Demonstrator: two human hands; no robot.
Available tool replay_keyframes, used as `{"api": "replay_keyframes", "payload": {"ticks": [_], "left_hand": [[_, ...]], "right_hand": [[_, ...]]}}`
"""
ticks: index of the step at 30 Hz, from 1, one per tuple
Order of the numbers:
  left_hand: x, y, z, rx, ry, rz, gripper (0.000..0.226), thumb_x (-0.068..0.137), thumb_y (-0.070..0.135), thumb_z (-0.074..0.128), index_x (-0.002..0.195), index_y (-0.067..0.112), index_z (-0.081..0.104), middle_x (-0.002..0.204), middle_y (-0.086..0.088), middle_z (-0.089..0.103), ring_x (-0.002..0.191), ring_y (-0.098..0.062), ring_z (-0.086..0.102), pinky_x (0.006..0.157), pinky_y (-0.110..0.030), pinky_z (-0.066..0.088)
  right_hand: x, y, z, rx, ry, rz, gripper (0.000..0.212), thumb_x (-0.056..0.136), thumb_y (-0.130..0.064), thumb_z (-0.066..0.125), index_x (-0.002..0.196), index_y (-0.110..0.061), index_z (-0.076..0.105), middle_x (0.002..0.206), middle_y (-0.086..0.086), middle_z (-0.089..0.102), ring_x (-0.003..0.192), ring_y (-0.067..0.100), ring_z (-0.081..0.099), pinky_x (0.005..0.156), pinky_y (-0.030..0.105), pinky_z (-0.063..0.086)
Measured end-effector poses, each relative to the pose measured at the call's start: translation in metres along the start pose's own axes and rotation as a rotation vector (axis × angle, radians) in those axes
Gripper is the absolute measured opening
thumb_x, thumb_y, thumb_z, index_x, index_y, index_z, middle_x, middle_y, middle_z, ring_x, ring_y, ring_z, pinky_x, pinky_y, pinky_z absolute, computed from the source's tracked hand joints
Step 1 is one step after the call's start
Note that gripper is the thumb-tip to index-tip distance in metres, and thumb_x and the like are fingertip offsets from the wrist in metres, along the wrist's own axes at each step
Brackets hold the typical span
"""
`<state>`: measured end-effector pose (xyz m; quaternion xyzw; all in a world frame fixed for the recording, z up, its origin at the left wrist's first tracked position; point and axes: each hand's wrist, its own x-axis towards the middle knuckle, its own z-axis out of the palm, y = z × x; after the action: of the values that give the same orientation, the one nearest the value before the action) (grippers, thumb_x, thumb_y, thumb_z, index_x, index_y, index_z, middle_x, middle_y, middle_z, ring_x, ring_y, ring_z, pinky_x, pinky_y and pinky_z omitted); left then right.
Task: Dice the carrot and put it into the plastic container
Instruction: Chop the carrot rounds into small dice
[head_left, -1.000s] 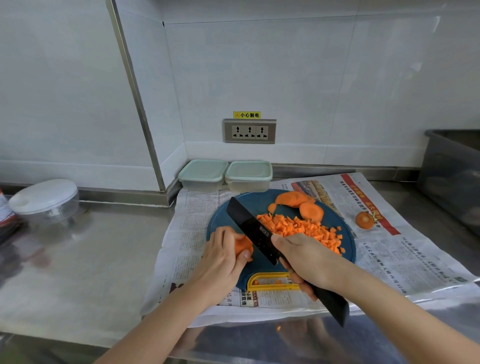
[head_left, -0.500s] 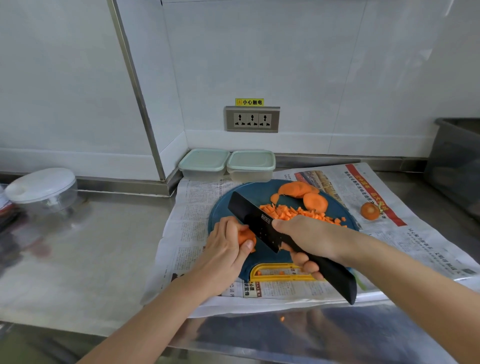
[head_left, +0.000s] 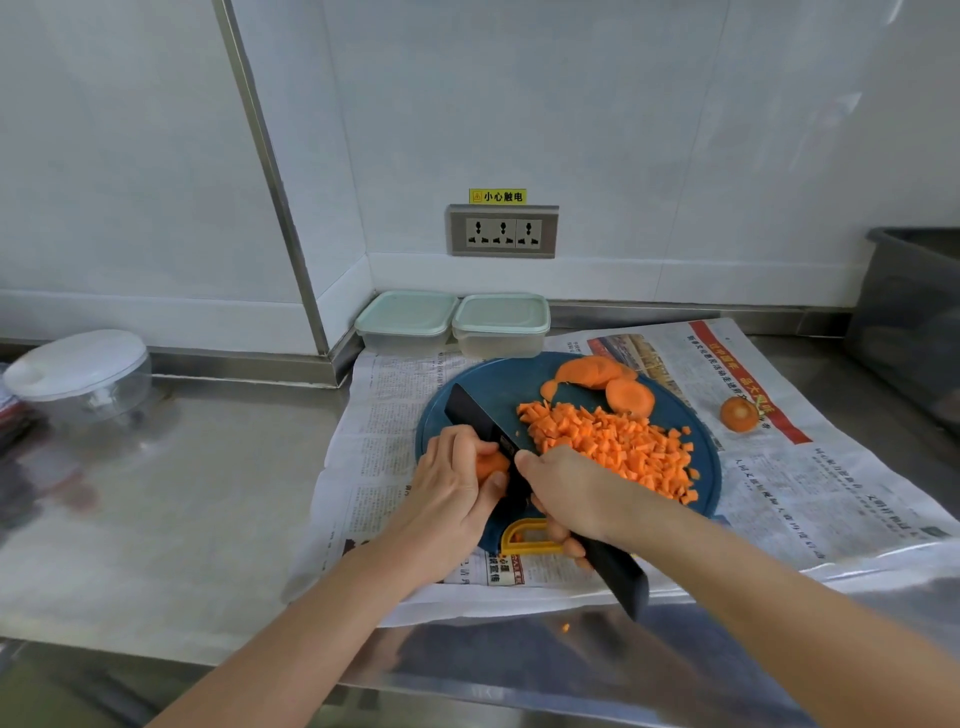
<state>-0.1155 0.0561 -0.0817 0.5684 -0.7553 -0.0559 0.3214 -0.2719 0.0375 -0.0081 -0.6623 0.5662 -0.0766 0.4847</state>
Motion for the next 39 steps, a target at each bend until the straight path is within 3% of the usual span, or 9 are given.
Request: {"api": "replay_keyframes", "payload": {"ticks": [3, 6, 10, 15, 23, 39], "left_hand": [[0.000, -0.001, 0.000, -0.022, 0.012, -0.006, 0.025, 0.100, 0.034, 0.036, 0.119, 0.018, 0.037, 0.112, 0.012, 0.028, 0.104, -0.001, 0.032, 0.088, -0.010, 0.031], [0.000, 0.000, 0.000, -0.050, 0.014, -0.035, 0.024, 0.100, 0.037, 0.034, 0.117, 0.021, 0.037, 0.111, 0.013, 0.029, 0.105, -0.001, 0.035, 0.089, -0.011, 0.033], [0.002, 0.003, -0.002, -0.048, 0.012, -0.010, 0.045, 0.092, 0.053, 0.023, 0.118, 0.019, 0.038, 0.116, 0.012, 0.027, 0.107, -0.003, 0.038, 0.092, -0.018, 0.039], [0.000, 0.003, -0.002, -0.024, 0.009, -0.029, 0.024, 0.100, 0.031, 0.033, 0.120, 0.017, 0.033, 0.115, 0.011, 0.020, 0.107, -0.003, 0.035, 0.092, -0.014, 0.032], [-0.001, 0.006, -0.005, -0.012, -0.024, -0.073, 0.024, 0.101, 0.034, 0.031, 0.122, 0.022, 0.029, 0.118, 0.011, 0.021, 0.110, -0.001, 0.033, 0.080, -0.001, 0.032], [0.001, 0.003, -0.003, 0.025, -0.030, -0.048, 0.026, 0.101, 0.034, 0.032, 0.125, 0.023, 0.028, 0.127, 0.008, 0.025, 0.111, 0.001, 0.027, 0.080, 0.001, 0.025]], "right_hand": [[0.002, -0.001, 0.008, -0.031, 0.084, -0.042, 0.043, 0.104, -0.033, 0.024, 0.074, -0.009, 0.044, 0.050, 0.006, 0.045, 0.031, 0.013, 0.041, 0.039, 0.024, 0.039], [0.004, -0.005, 0.010, -0.018, 0.151, -0.028, 0.040, 0.105, -0.026, 0.019, 0.068, -0.020, 0.033, 0.063, 0.003, 0.041, 0.049, 0.013, 0.040, 0.048, 0.025, 0.034], [0.006, -0.003, -0.001, 0.034, 0.014, 0.043, 0.044, 0.104, -0.038, 0.025, 0.080, -0.007, 0.044, 0.048, 0.006, 0.045, 0.036, 0.017, 0.040, 0.038, 0.024, 0.039], [-0.006, 0.004, -0.022, 0.179, -0.024, 0.044, 0.047, 0.101, -0.048, 0.029, 0.074, -0.012, 0.044, 0.047, 0.001, 0.043, 0.037, 0.015, 0.038, 0.040, 0.022, 0.036], [-0.021, -0.001, -0.039, 0.151, -0.114, 0.080, 0.048, 0.099, -0.052, 0.031, 0.076, -0.013, 0.045, 0.049, 0.001, 0.043, 0.037, 0.013, 0.038, 0.040, 0.022, 0.037], [-0.015, -0.003, -0.039, 0.178, -0.192, 0.142, 0.045, 0.098, -0.053, 0.032, 0.075, -0.015, 0.043, 0.049, -0.001, 0.039, 0.038, 0.013, 0.035, 0.039, 0.021, 0.035]]}}
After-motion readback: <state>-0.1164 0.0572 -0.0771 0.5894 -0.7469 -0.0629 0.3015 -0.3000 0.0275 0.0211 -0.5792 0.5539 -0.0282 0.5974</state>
